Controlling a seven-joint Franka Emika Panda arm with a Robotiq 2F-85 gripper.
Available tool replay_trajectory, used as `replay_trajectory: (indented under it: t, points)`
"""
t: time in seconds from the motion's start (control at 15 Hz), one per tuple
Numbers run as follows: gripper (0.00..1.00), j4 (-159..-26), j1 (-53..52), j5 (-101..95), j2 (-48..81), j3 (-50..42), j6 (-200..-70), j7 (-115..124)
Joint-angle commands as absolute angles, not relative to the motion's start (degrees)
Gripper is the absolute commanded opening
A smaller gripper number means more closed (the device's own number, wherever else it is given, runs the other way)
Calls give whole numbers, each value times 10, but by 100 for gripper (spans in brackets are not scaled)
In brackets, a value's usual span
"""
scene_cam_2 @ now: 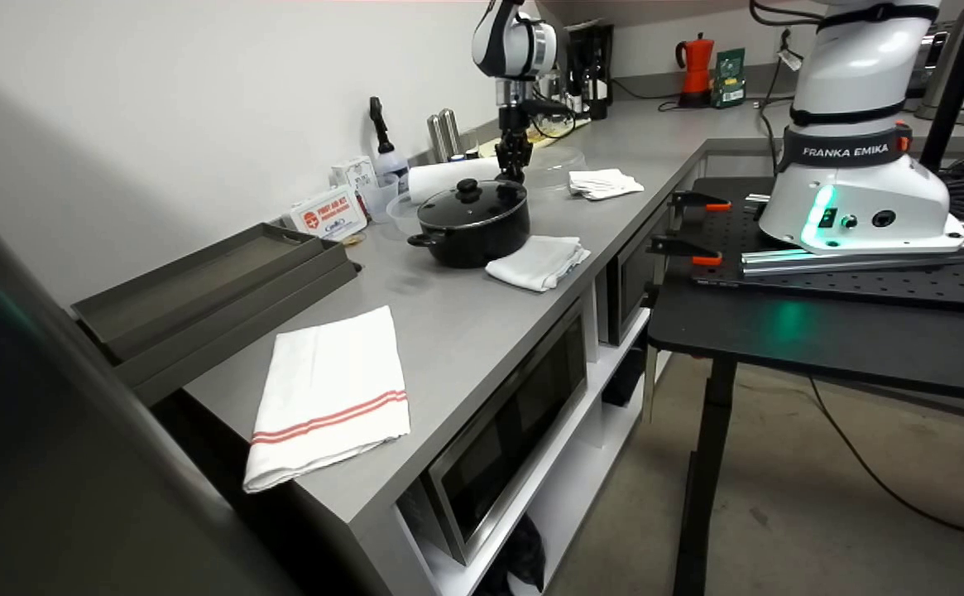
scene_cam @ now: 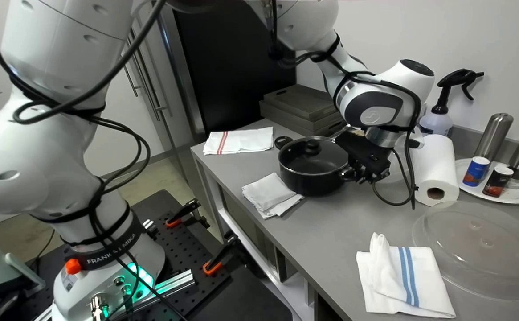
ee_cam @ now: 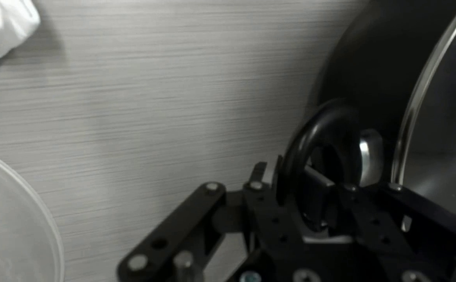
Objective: Move the pot to the right
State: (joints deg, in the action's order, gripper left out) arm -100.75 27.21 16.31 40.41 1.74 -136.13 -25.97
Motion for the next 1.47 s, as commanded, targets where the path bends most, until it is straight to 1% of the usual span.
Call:
replay_trajectory:
  t: [0.0,1.4]
  points:
    - [2,-1024,300,200,379,28,-1356,-291]
    - [2,-1034,401,308,394,29,-1317,-356]
